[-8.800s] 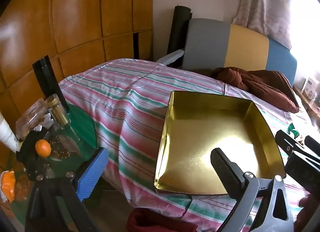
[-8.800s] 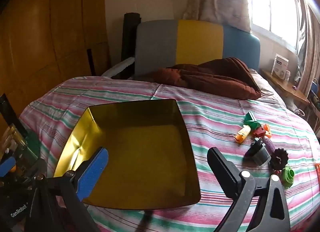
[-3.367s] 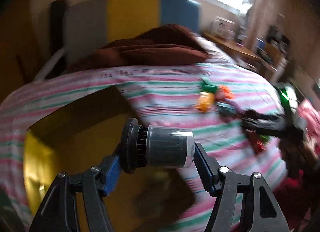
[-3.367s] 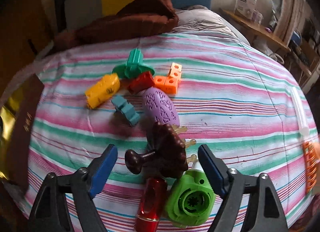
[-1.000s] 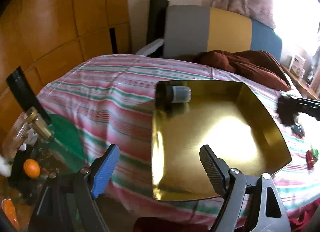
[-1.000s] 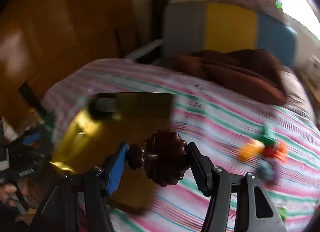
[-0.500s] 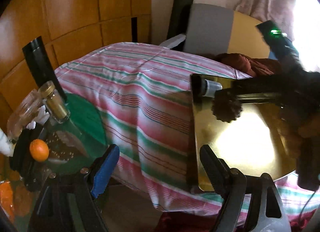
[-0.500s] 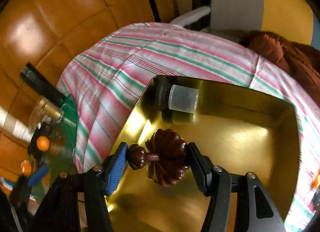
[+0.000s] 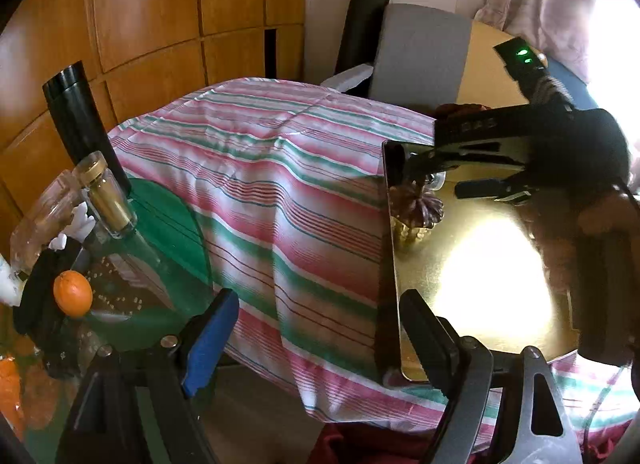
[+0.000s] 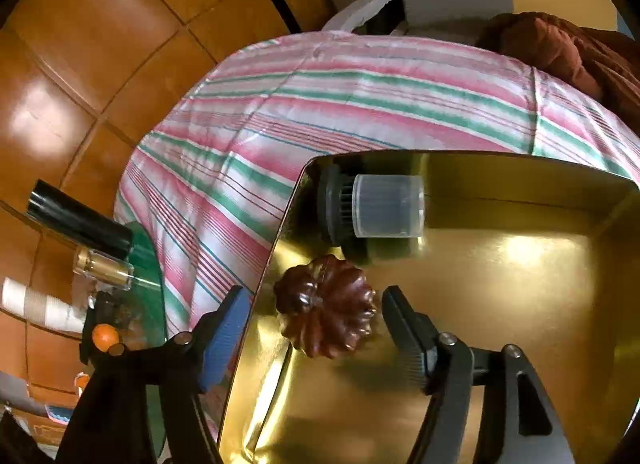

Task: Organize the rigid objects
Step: 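Carry the brown knob into the gold tray and open the right tool, then move the left tool back over the toys on the bed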

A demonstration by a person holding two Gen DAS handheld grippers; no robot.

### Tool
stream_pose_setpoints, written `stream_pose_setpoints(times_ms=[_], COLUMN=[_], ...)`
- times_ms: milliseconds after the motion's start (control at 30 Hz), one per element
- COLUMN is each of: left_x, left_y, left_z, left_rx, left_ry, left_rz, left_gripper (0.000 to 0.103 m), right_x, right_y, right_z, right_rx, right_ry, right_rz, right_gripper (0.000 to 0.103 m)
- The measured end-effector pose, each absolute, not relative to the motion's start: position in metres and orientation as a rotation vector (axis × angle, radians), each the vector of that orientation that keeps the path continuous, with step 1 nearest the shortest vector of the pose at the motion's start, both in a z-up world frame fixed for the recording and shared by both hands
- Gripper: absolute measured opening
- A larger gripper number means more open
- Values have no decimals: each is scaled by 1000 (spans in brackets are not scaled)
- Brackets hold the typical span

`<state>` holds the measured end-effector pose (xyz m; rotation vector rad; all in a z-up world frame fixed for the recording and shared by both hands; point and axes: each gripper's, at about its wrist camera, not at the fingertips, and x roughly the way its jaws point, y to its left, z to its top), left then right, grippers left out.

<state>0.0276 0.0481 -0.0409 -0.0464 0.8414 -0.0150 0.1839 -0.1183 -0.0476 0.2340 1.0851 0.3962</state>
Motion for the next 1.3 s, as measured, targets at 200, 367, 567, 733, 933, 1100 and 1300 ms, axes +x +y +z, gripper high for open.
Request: stream_pose_setpoints(times_ms=[200, 367, 567, 733, 933, 1100, 1300], left_x=[24, 20, 16, 11, 8, 6, 5], left_y=[38, 30, 19, 12, 6, 0, -7], left_z=[-35, -30, -27, -23, -20, -18, -18], left_rx=[-28, -11, 12, 27, 43, 56, 72], left_ry=[829, 819, 814, 809, 799, 797, 798], left_rz=[-24, -32, -49, -62, -71, -83, -96], left_gripper=[83, 85, 85, 85, 85, 85, 85], right_x=[161, 133, 103, 82, 62, 48, 36], right_y=[-137, -152, -164, -170, -174, -182, -194], right_z=[-26, -17, -21, -24, -21, -19, -15], right_rx=[205, 140, 82, 35, -19, -41, -58], right_ry=[1013, 961, 929, 898, 846, 816, 790], right_rz=[402, 378, 345, 312, 259, 232, 205], right_gripper=[71, 72, 72, 72, 72, 79, 81])
